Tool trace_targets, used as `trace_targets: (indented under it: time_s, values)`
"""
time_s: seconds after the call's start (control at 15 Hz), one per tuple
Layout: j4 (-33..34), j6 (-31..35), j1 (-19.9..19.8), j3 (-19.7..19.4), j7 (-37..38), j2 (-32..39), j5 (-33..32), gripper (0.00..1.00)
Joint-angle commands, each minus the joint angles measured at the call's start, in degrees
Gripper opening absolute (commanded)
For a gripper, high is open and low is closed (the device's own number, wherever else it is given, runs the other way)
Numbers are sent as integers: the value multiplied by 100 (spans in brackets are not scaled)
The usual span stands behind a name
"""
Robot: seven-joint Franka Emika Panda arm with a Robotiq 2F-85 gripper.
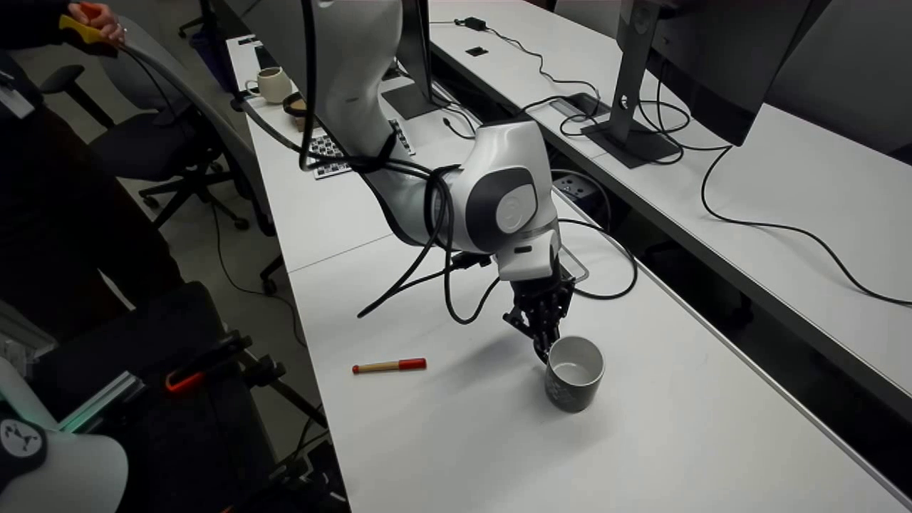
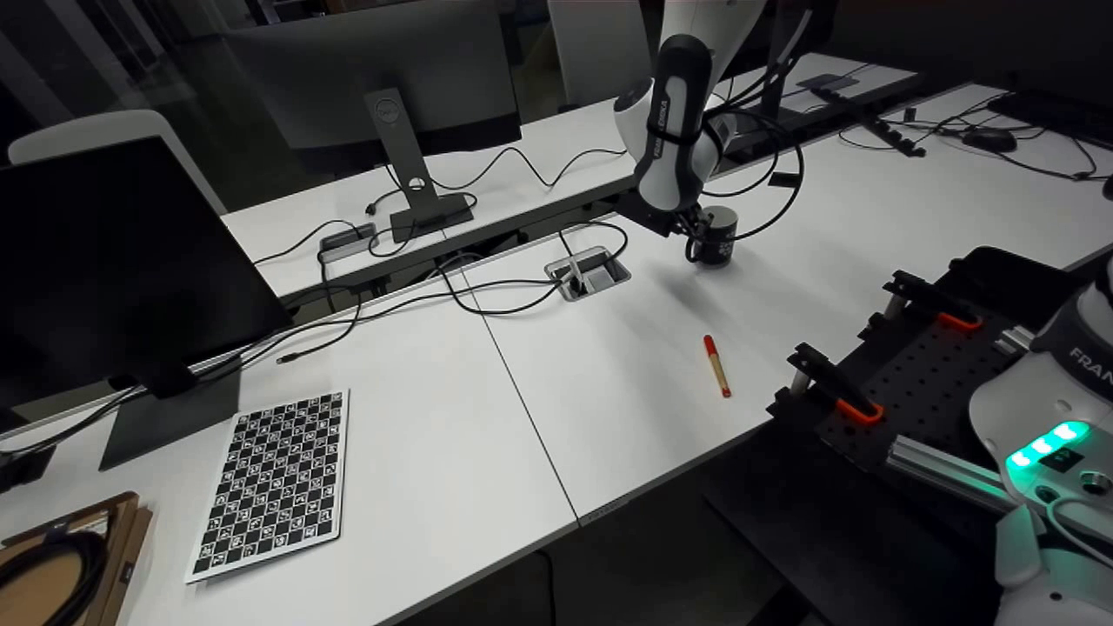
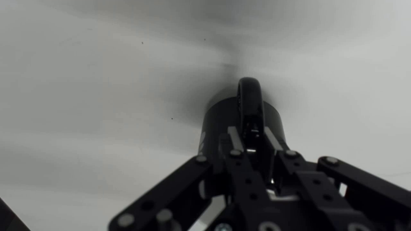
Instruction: Move the cup slightly to the left
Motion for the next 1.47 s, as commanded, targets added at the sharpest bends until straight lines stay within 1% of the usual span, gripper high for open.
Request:
trace_targets:
  time_s: [0.0, 0.2, 0.27, 0.4, 0.6, 1.0, 1.2, 1.33, 1.4]
  values:
    - [-275, 191, 367, -351, -68, -308, -61, 4]
    - [-372, 76, 568, -410, -311, -464, -215, 4]
    - [-453, 93, 615, -380, -494, -559, -293, 4]
    - [-617, 168, 757, -363, -790, -712, -470, 4]
    - [-933, 357, 1098, -437, -1149, -962, -860, 4]
    - [-1670, 1129, 1596, -581, -1950, -1469, -1551, 4]
    - [-1979, 1593, 1756, -696, -2541, -1606, -1757, 4]
    - [-2117, 1829, 1806, -766, -2984, -1644, -1744, 4]
    - [-1812, 1623, 1812, -677, -2828, -1320, -1306, 18]
